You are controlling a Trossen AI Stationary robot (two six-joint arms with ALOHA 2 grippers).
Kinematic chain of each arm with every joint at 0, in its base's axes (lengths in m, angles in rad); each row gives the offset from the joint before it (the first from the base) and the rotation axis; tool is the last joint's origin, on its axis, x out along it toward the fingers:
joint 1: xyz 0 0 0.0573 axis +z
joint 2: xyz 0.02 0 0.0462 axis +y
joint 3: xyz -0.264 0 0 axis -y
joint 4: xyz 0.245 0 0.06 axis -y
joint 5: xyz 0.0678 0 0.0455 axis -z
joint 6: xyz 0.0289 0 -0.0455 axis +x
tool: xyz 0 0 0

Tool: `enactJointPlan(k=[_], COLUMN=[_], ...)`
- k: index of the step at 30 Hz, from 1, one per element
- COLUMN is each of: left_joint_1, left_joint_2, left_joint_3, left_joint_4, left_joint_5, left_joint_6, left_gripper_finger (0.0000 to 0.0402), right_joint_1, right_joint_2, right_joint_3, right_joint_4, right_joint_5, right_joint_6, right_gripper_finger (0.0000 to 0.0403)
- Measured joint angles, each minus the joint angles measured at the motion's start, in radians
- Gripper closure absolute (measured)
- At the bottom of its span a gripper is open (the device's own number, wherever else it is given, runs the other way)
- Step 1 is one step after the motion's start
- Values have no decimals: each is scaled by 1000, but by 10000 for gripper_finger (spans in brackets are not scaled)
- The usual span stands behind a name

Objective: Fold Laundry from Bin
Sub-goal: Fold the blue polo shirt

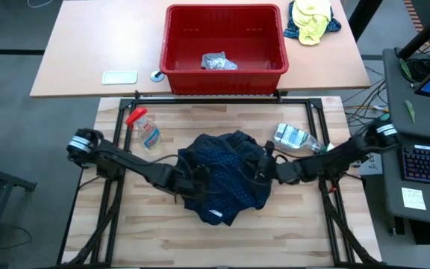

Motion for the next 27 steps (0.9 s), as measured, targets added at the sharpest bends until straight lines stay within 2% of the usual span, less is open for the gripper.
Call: enactJointPlan(k=[4, 7, 11, 14, 21, 27], left_joint_1=[5, 0, -10, -10, -40, -109], left_joint_2=[11, -22, -84, -130, -214, -237], left_joint_3=[1, 1, 1, 0, 20, 32], left_joint_4=[-40, -154, -300, -340, -347, -317], left_joint_5=[5, 6, -31, -33, -15, 161], left_joint_6=[-39, -113, -211, -222, -219, -244], left_gripper_finger=[401, 401, 401, 401, 401, 401], right_joint_1=[-16, -15, -15, -14, 40, 130], right_joint_2=[70, 80, 25, -59, -309, -436], right_joint_3=[-1, -9, -15, -16, -6, 14], right_joint_4=[2, -3, -76, -162, -353, -453], right_joint_5=[115, 198, 221, 225, 71, -31], right_joint_6=[69, 58, 51, 43, 55, 92], right_gripper_finger=[394, 394, 394, 394, 394, 394])
